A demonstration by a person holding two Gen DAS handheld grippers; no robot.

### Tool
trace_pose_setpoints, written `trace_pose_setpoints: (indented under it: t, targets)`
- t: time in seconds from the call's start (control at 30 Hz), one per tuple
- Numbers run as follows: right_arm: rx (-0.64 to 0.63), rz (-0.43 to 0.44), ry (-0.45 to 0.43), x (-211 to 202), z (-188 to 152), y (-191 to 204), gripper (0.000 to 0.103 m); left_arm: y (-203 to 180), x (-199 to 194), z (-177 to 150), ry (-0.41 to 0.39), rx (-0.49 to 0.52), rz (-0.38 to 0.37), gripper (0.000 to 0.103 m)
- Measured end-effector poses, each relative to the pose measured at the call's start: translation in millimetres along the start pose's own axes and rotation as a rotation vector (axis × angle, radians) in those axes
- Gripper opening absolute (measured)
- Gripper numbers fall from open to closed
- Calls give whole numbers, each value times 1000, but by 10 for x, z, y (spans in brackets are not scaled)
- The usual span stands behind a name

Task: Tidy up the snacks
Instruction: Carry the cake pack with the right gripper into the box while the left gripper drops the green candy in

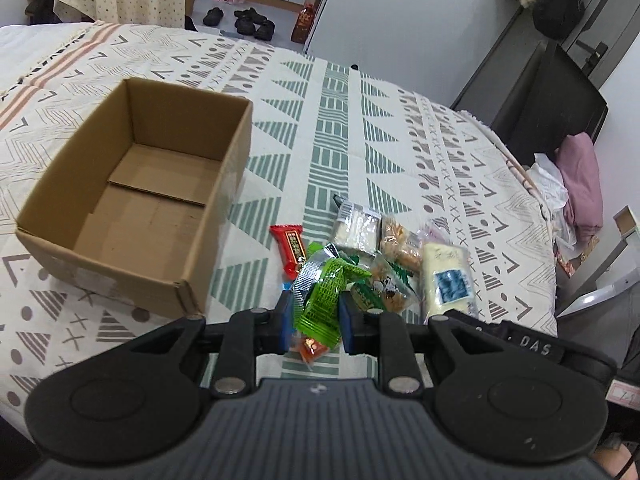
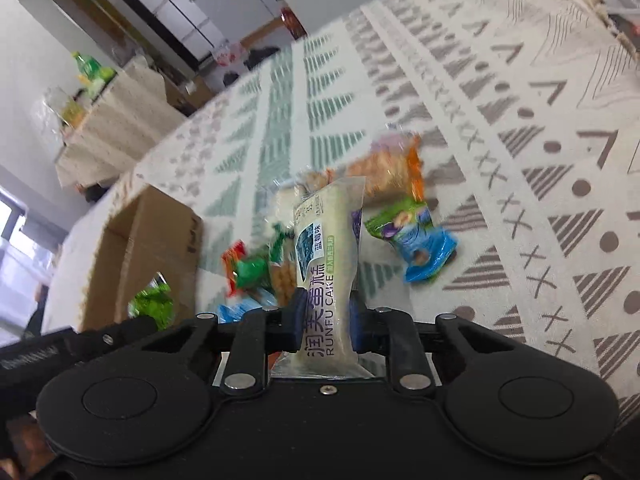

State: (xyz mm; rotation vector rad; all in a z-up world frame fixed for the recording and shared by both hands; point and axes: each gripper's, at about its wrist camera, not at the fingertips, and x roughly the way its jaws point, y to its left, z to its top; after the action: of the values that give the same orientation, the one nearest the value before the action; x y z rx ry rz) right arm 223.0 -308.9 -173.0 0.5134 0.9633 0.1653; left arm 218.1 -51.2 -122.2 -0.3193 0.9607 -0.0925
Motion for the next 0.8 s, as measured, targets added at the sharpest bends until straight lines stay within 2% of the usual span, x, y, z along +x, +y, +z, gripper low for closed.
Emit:
trace_pose_setpoints:
  t: [0.23,0.53,0.8]
  targets:
    - [1,37,-59,-136,8,274,21,156,-234,86,-46,-11,-3,22]
    - [-52,71,-92,-210,6,637,21,394,-424,214,-92,-37,4,22]
    - [-92,94,-100,-220,-15,929,21,644,-508,310,-102,-86,31,23]
